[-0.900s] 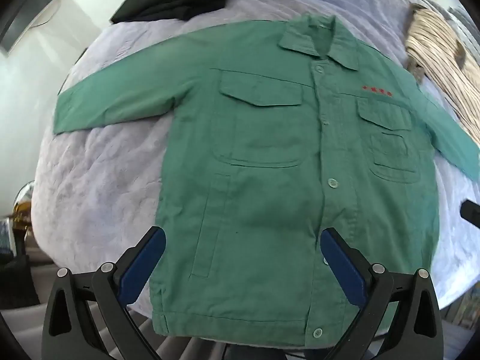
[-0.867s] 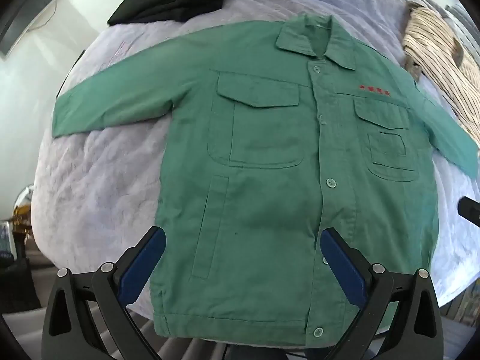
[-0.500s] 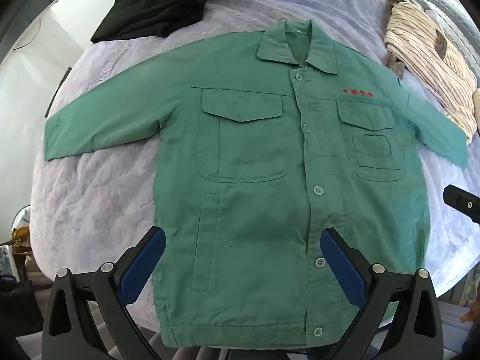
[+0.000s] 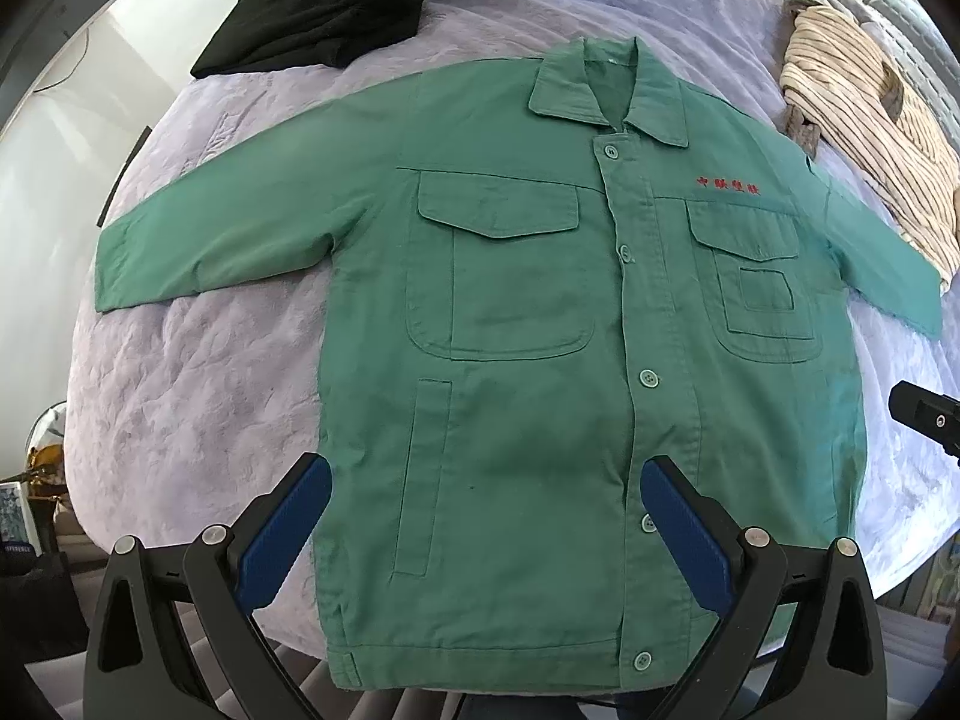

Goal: Fold large clothes

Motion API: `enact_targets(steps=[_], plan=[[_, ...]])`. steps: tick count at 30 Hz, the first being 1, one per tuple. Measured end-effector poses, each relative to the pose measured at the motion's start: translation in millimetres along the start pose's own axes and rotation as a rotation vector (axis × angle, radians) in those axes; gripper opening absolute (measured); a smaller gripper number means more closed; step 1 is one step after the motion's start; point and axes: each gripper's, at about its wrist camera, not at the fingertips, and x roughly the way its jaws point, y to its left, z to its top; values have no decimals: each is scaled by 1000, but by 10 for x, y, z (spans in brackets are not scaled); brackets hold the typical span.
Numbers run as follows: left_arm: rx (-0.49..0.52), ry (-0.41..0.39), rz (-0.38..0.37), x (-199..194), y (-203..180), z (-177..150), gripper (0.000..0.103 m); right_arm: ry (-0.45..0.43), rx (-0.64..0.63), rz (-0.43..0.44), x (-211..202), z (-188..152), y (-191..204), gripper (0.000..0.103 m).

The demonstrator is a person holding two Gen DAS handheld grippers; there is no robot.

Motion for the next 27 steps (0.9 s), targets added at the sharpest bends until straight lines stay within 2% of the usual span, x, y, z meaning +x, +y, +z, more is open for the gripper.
enact_targets(steps=[27], plan=[[-17, 4, 2, -31, 87, -66, 103, 14, -4, -10, -11, -63, 32, 103]])
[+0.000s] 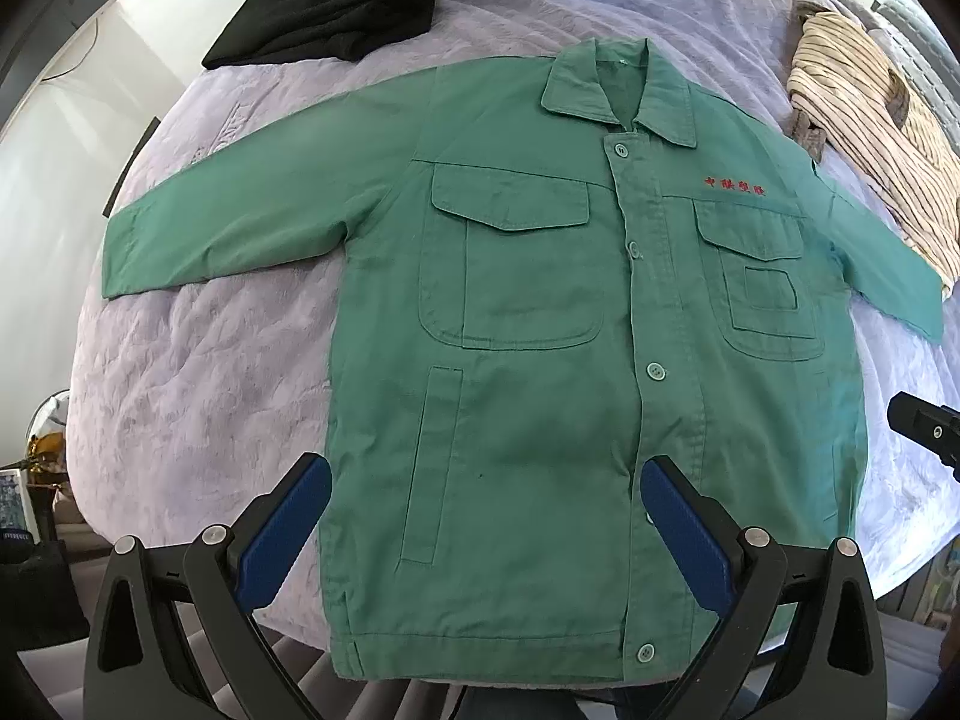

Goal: Fold large clothes

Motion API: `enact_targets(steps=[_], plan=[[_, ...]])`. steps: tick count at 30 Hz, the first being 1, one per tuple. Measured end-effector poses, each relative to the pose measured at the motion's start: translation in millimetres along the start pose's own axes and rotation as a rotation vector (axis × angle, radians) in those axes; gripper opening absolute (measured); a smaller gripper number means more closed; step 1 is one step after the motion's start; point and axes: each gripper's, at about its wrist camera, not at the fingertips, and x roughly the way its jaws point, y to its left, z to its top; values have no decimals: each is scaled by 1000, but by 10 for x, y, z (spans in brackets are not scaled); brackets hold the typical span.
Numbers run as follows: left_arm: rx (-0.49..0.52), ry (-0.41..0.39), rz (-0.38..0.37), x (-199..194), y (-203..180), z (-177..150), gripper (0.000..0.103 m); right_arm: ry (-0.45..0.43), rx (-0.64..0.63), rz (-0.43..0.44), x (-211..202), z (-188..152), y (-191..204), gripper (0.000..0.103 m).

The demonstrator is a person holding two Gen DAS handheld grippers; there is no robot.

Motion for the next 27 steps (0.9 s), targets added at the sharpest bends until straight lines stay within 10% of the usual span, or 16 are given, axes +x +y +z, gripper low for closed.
enact_targets(steps=[27], plan=[[1, 3, 1, -14, -13, -7, 103, 0, 0, -1, -4, -22, 26, 103]])
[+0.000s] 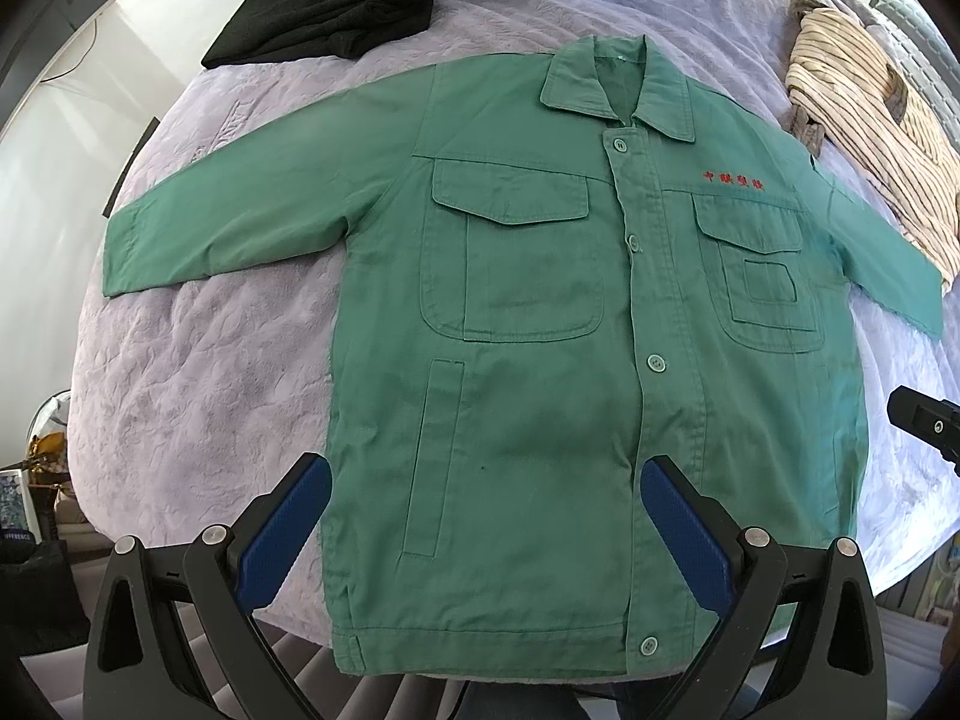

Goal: Fold large clothes

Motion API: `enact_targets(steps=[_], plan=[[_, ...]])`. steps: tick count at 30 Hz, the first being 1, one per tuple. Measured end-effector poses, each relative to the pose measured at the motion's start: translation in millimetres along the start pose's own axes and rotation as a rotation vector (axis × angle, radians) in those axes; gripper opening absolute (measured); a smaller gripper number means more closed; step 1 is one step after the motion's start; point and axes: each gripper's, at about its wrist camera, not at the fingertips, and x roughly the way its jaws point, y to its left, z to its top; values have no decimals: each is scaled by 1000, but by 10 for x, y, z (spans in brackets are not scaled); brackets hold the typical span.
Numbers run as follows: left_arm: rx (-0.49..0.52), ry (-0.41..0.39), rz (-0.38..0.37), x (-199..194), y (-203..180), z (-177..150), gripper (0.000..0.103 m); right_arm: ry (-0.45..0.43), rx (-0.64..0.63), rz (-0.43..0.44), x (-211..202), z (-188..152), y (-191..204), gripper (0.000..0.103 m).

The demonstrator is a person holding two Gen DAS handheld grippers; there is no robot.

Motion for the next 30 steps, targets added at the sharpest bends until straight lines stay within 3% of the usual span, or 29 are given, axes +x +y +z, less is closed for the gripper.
enact_targets(steps=[30], plan=[[-1, 2, 0, -4, -7, 5, 103, 2, 0, -2, 3, -26, 23, 103]])
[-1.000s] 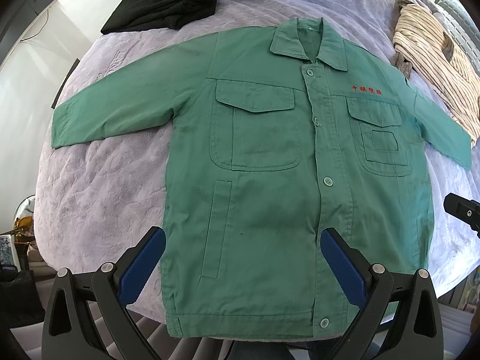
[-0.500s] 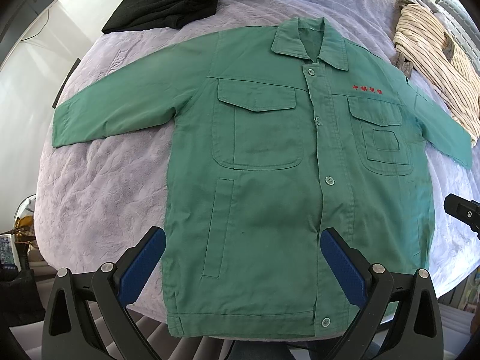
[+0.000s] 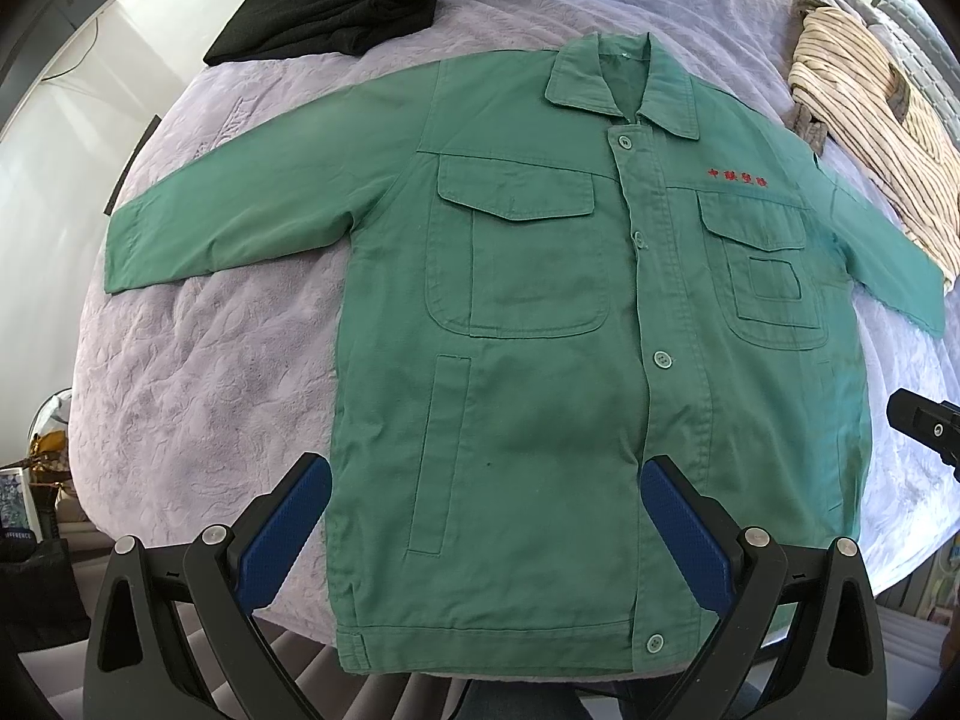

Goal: Fold large clothes

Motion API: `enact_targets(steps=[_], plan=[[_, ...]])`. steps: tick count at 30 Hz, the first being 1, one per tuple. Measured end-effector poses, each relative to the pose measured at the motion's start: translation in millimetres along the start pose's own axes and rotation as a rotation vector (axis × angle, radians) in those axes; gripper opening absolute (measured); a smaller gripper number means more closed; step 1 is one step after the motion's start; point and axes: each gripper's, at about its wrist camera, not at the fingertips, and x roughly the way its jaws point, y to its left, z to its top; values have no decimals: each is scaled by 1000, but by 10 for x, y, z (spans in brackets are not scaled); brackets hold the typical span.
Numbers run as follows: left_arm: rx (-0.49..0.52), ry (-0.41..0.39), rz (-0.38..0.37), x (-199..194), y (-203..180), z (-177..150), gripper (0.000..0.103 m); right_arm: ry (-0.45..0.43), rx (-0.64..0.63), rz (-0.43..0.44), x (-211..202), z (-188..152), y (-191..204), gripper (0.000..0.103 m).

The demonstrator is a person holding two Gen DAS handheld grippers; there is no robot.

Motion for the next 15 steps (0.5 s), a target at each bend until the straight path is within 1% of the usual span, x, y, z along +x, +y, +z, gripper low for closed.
enact_targets(steps=[15], plan=[[0, 1, -3, -4, 11, -26, 103, 1, -4, -3, 7, -17, 48, 103]])
